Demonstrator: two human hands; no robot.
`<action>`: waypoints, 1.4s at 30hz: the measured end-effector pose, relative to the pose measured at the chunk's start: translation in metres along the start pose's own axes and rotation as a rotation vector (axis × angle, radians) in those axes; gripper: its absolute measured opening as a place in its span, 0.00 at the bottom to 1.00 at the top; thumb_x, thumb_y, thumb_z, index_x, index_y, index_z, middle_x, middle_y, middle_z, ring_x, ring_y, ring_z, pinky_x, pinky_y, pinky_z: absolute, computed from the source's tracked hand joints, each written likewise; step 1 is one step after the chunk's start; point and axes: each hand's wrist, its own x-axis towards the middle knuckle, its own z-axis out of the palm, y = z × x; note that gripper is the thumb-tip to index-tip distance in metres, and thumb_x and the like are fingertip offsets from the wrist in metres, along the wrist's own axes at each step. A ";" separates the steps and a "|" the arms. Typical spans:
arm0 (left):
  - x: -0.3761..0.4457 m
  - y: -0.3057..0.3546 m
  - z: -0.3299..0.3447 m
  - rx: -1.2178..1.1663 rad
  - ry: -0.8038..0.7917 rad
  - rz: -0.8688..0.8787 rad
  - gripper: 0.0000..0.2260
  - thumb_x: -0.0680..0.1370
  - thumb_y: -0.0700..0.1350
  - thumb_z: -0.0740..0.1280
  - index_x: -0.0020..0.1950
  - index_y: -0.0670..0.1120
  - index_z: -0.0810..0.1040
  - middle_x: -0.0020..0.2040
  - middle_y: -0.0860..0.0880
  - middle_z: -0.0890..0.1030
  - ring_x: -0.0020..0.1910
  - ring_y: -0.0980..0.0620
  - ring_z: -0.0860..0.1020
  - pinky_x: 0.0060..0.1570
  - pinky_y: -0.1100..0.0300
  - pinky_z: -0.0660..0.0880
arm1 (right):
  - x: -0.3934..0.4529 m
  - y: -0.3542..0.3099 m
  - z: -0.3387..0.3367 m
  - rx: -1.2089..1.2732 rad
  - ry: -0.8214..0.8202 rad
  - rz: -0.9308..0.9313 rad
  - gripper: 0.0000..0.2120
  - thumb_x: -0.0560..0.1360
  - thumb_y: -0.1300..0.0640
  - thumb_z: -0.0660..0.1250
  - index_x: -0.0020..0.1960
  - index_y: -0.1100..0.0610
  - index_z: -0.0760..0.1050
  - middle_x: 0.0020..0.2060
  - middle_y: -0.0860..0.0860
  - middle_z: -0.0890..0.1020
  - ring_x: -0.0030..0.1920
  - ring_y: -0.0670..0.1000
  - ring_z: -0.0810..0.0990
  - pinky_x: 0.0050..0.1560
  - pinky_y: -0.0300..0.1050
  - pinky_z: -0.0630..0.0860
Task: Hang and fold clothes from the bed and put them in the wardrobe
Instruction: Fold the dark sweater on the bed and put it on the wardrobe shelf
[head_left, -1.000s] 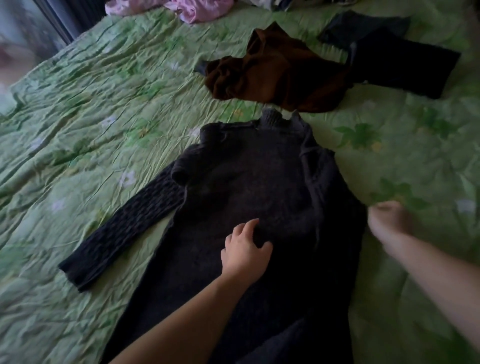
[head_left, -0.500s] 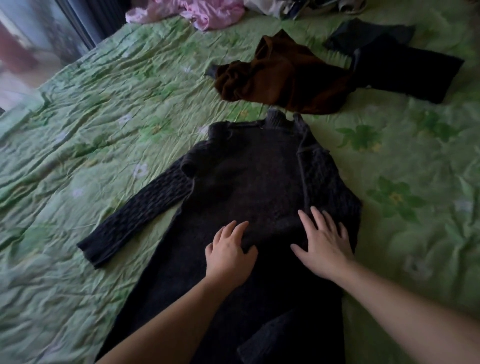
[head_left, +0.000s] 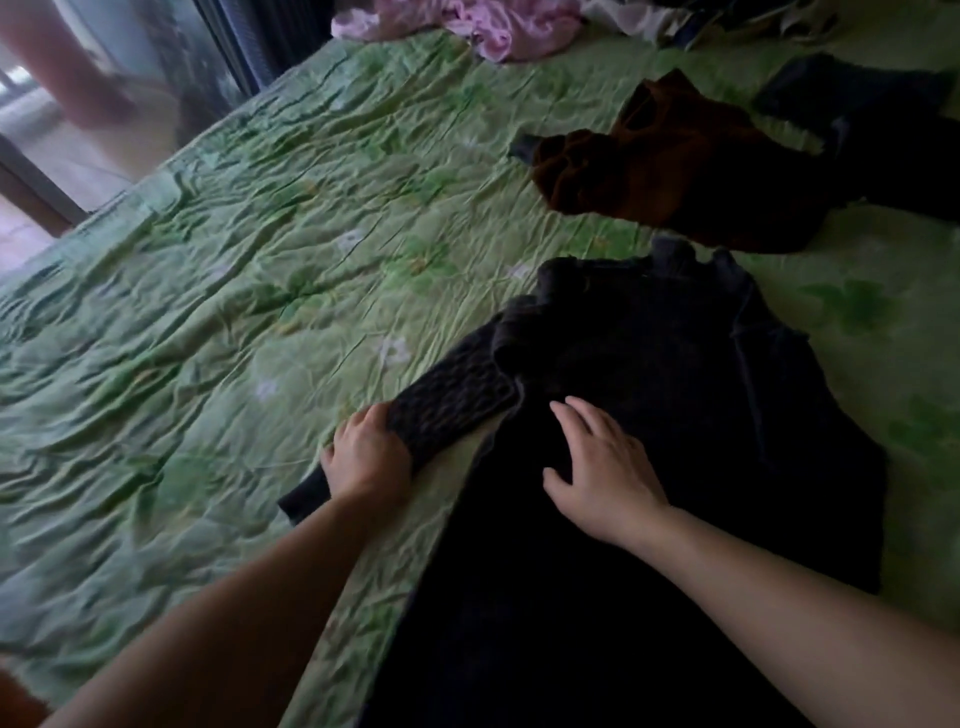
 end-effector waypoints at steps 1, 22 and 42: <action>0.007 -0.008 -0.002 0.047 -0.051 -0.002 0.21 0.75 0.46 0.63 0.69 0.52 0.69 0.67 0.48 0.73 0.67 0.45 0.68 0.65 0.47 0.62 | 0.007 -0.012 0.004 0.008 0.006 -0.007 0.34 0.77 0.46 0.60 0.78 0.51 0.50 0.77 0.47 0.52 0.77 0.48 0.51 0.73 0.51 0.59; 0.049 -0.056 -0.136 -0.832 -0.175 0.213 0.09 0.71 0.40 0.73 0.47 0.53 0.83 0.36 0.54 0.83 0.33 0.62 0.78 0.36 0.68 0.74 | 0.143 -0.245 0.034 1.488 -0.244 0.461 0.40 0.58 0.35 0.71 0.61 0.59 0.74 0.51 0.57 0.82 0.38 0.53 0.82 0.33 0.41 0.77; -0.058 0.020 0.016 -0.232 -0.449 0.136 0.19 0.73 0.48 0.69 0.63 0.47 0.73 0.55 0.45 0.80 0.52 0.45 0.80 0.51 0.59 0.76 | -0.101 0.065 0.003 1.307 -0.155 0.841 0.15 0.71 0.52 0.69 0.52 0.60 0.81 0.44 0.60 0.85 0.44 0.59 0.84 0.52 0.55 0.78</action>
